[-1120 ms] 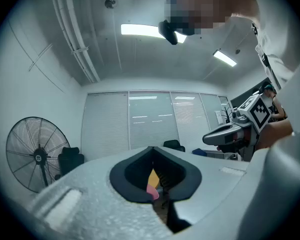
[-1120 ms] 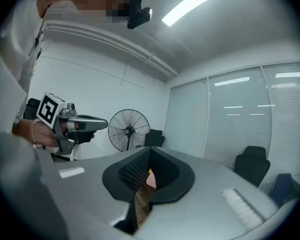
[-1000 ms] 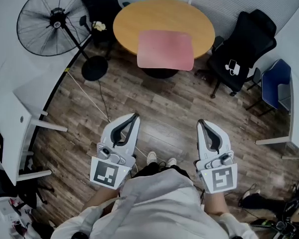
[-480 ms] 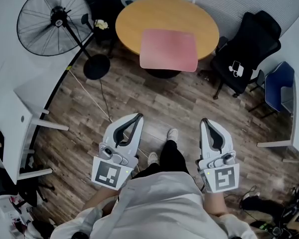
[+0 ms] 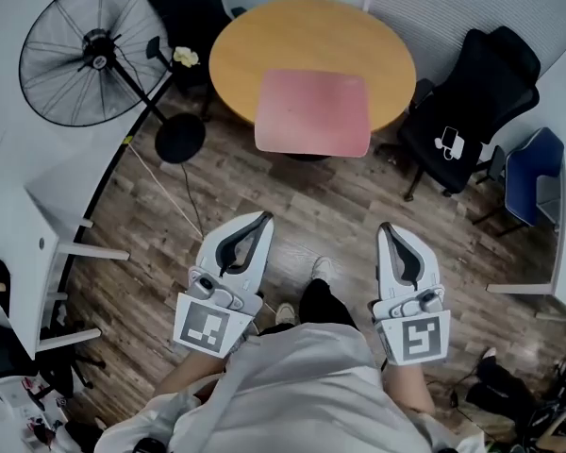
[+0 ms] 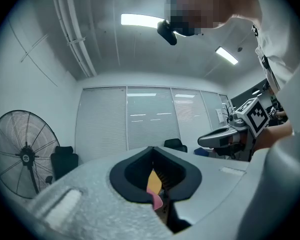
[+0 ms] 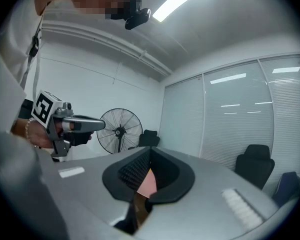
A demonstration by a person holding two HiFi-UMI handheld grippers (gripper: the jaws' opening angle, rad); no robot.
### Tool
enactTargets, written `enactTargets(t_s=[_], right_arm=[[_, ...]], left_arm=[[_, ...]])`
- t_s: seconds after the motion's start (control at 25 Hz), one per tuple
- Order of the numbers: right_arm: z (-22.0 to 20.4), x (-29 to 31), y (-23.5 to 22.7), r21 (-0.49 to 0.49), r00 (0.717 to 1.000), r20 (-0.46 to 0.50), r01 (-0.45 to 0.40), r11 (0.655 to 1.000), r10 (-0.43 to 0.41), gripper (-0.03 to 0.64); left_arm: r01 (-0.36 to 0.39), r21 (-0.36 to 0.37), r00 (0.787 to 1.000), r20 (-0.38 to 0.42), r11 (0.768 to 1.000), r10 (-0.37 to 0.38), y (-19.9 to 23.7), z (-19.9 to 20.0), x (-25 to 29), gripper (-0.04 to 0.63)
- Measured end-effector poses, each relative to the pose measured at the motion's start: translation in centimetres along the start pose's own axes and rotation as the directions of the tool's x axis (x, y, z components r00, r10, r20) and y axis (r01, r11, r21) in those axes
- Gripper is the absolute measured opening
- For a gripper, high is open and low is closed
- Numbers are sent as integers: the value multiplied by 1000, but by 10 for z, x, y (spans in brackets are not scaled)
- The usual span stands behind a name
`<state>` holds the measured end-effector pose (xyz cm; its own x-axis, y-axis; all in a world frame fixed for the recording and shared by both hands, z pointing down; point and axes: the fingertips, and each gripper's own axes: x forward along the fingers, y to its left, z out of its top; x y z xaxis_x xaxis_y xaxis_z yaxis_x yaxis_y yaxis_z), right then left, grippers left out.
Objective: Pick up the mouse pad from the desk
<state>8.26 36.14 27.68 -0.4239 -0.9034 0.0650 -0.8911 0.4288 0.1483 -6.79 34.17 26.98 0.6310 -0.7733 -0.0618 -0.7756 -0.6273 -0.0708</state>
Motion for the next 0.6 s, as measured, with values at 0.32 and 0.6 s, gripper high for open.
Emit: enactTargets(t_s=[0.32, 0.6], right_arm=[[-5, 48, -70, 15, 999, 0, -33, 999, 33, 5], [-13, 83, -127, 18, 998, 7, -63, 998, 63, 3]], left_arm=[[-19, 9, 1000, -13, 1000, 19, 12, -1, 84, 6], [-32, 20, 999, -32, 999, 33, 19, -7, 153, 6]])
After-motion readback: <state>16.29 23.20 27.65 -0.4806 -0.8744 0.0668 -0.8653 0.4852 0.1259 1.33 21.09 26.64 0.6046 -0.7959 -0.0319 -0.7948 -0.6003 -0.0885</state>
